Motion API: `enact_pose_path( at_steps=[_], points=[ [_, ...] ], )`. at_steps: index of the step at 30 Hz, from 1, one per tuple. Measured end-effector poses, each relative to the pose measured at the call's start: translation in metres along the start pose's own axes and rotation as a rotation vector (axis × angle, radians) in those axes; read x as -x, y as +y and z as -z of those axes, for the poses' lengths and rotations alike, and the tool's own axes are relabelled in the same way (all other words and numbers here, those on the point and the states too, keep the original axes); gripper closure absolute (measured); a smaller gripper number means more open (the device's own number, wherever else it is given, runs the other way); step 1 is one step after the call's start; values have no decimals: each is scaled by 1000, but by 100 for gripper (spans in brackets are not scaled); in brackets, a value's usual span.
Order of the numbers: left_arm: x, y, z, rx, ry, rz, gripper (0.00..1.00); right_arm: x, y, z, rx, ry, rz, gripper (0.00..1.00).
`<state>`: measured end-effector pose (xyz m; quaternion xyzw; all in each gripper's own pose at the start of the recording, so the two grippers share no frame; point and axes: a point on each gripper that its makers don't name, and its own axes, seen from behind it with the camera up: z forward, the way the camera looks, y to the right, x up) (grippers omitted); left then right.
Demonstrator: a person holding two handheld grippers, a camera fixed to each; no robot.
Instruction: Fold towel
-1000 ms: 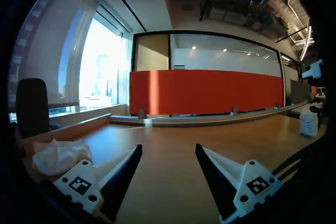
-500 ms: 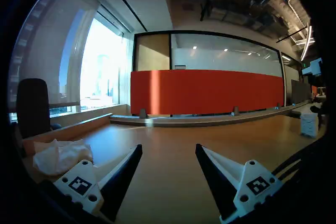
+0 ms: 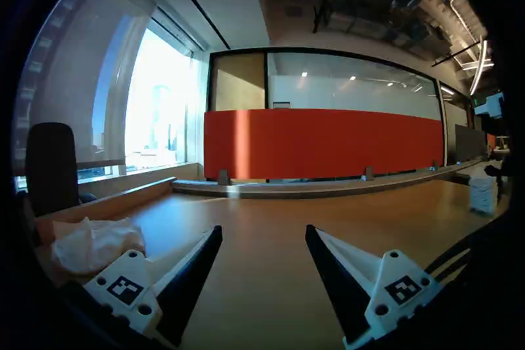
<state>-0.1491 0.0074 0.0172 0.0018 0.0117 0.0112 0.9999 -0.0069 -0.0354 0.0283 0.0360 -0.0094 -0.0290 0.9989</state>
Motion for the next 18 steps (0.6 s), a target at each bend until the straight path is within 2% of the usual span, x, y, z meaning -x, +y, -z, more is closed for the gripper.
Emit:
enact_pose_path(
  at_steps=[8,18],
  points=[
    [2,0,0,0,0,0,6,21,17,1,25,13,-51,0],
    [2,0,0,0,1,0,6,70,30,4,57,23,-75,0]
  ],
)
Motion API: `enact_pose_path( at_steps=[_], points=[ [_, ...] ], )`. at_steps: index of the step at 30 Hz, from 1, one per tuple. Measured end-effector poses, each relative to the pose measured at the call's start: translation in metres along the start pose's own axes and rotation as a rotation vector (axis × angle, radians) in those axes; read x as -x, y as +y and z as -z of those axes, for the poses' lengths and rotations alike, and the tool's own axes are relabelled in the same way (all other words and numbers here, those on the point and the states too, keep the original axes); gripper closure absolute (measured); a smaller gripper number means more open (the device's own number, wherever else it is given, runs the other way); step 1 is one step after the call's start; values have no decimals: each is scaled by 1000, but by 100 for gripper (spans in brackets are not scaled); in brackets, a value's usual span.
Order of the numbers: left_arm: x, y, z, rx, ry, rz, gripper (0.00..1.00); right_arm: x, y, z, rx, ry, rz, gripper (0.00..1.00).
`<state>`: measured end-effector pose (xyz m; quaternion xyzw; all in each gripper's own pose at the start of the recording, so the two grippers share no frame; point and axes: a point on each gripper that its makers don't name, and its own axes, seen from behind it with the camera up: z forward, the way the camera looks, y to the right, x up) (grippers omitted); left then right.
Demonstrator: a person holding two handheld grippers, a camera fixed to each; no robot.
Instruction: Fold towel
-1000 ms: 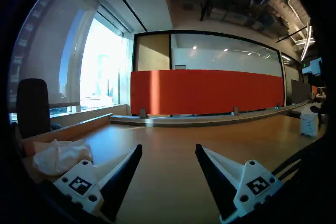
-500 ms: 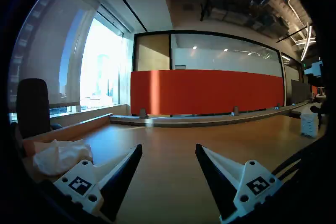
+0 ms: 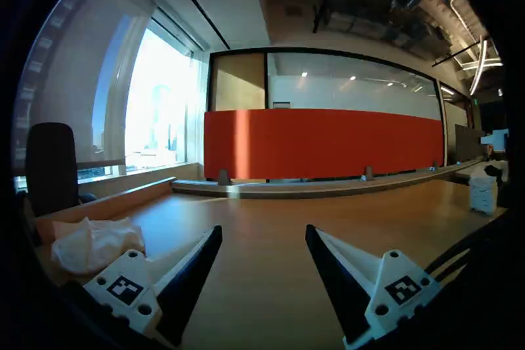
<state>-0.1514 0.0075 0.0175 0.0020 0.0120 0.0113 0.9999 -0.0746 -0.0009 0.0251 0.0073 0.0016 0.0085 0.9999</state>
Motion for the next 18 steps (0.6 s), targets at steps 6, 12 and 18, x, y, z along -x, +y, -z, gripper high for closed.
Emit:
enact_pose_path(
  at_steps=[6,12,18],
  points=[
    [0,0,0,0,0,0,6,30,2,0,2,-4,-14,0],
    [0,0,-1,0,0,0,6,61,5,-1,7,-24,-14,0],
    [0,0,0,0,0,0,6,77,3,1,-6,-39,-13,0]
  ],
)
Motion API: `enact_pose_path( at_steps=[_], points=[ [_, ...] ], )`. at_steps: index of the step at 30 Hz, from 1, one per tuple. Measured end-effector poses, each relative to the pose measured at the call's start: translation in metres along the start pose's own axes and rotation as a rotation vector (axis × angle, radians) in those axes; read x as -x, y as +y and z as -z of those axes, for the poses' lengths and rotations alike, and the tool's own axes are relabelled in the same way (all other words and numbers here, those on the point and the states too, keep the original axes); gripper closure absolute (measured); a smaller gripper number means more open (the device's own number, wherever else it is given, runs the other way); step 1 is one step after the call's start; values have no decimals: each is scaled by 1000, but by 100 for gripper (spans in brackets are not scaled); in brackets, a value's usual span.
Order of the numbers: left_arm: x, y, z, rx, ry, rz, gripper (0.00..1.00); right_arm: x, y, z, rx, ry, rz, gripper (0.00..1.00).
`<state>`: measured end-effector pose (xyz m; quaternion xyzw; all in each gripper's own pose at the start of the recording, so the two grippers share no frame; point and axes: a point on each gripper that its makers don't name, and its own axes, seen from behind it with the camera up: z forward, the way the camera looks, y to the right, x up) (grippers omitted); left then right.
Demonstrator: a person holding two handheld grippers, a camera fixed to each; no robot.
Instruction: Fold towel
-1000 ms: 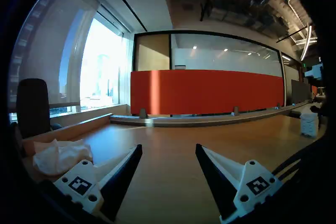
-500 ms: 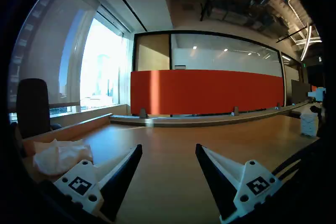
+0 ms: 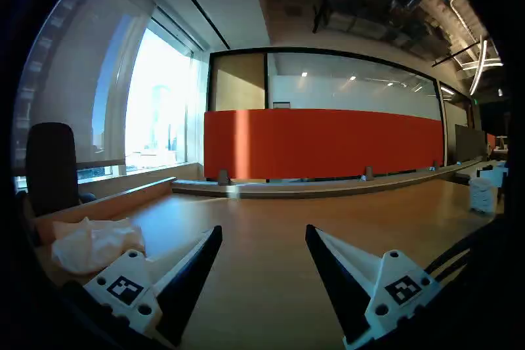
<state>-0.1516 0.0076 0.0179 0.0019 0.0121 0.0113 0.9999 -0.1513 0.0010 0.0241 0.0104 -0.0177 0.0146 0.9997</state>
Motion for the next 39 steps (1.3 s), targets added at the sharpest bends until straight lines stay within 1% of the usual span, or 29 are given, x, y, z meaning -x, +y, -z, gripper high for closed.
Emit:
enact_pose_path(
  at_steps=[5,11,20,32,39],
  points=[
    [0,0,0,0,0,0,6,6,0,-1,-4,-7,-25,0],
    [0,0,0,0,0,0,6,13,4,-3,10,-16,-47,0],
    [0,0,0,0,0,0,6,13,6,-2,16,3,-22,1],
    [0,0,0,0,0,0,6,7,2,6,6,44,5,1],
    [0,0,0,0,0,0,6,7,1,8,6,50,15,1]
  ],
)
